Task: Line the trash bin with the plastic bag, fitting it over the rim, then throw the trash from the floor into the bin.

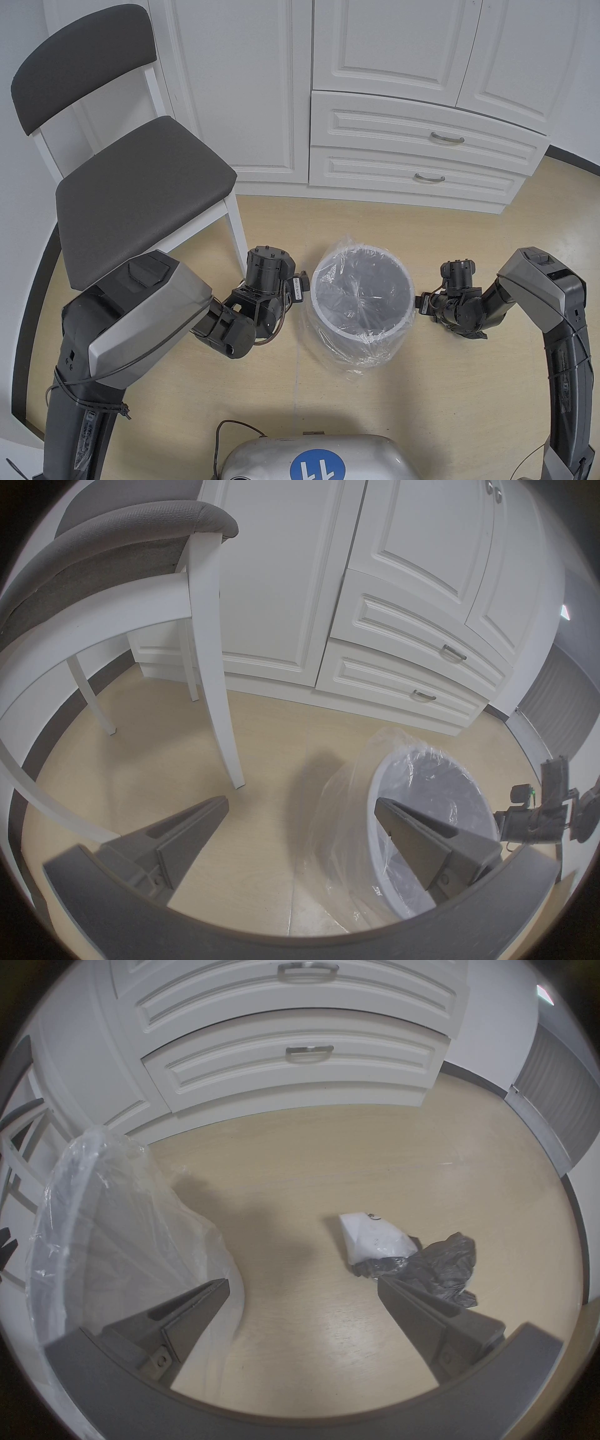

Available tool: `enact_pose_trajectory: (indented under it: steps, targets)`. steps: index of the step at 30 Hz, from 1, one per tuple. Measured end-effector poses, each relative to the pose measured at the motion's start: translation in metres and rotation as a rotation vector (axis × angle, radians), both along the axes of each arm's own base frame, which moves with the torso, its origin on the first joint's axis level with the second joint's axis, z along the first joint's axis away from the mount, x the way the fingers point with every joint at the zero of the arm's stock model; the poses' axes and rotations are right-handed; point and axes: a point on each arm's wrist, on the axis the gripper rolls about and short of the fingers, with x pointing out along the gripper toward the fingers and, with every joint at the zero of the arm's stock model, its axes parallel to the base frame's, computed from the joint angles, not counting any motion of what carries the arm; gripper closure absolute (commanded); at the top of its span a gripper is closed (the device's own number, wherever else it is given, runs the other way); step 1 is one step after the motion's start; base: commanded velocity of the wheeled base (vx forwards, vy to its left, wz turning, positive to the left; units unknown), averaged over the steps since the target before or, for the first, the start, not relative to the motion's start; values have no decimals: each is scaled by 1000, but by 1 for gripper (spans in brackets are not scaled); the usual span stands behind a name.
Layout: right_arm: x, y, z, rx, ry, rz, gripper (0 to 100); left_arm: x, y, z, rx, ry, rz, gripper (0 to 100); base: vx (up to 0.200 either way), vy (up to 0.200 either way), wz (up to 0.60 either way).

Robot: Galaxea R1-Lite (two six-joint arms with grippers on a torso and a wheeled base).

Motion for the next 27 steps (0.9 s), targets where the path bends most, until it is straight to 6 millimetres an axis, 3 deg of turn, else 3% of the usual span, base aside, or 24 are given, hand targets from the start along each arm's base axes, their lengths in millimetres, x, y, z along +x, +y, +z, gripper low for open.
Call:
enact_pose_trajectory:
  steps: [19, 27]
  targets:
    - [42, 6, -30, 235, -122, -170, 0, -9, -9, -4, 10, 16, -27, 0, 0, 0, 0]
    - [56, 11, -28, 309, -327, -207, 0, -15, -18, -6, 10, 23, -57, 0, 0, 0, 0]
